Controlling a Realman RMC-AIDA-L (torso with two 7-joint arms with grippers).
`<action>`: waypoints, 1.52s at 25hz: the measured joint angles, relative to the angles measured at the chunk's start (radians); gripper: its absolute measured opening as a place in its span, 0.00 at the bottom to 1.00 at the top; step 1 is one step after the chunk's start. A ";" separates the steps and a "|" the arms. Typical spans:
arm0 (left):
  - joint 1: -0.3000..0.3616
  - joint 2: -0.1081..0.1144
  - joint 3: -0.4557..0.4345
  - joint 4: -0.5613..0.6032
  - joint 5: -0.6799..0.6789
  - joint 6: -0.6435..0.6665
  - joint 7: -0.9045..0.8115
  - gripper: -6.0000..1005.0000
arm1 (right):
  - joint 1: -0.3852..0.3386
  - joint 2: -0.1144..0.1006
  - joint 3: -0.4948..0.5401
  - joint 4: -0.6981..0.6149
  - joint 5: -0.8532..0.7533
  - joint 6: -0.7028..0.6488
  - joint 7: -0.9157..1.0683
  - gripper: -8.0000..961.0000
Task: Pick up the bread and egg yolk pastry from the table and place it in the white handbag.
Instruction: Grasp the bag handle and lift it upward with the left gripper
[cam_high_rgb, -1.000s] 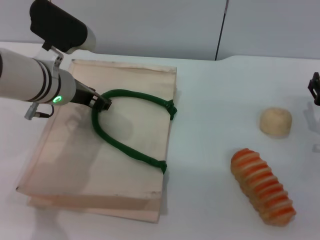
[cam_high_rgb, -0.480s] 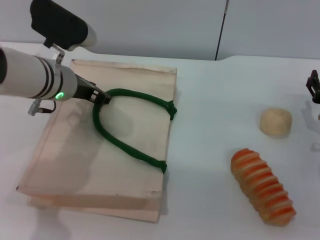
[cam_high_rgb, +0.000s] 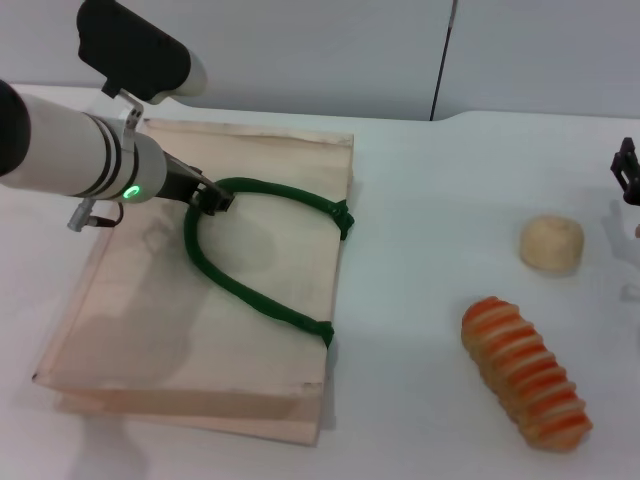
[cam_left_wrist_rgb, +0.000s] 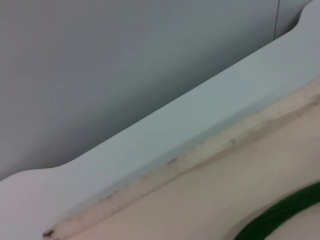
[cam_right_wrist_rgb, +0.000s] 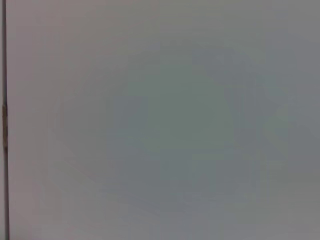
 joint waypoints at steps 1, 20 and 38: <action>0.000 0.000 0.000 -0.001 -0.001 0.001 0.000 0.45 | 0.000 0.000 0.000 0.000 0.000 0.000 0.000 0.82; -0.021 -0.002 0.041 -0.079 -0.004 0.088 -0.003 0.33 | 0.004 0.000 0.000 0.003 -0.003 -0.015 0.000 0.82; 0.093 0.003 0.033 0.360 0.007 -0.040 -0.011 0.15 | 0.006 0.000 -0.002 0.003 -0.005 -0.035 0.000 0.82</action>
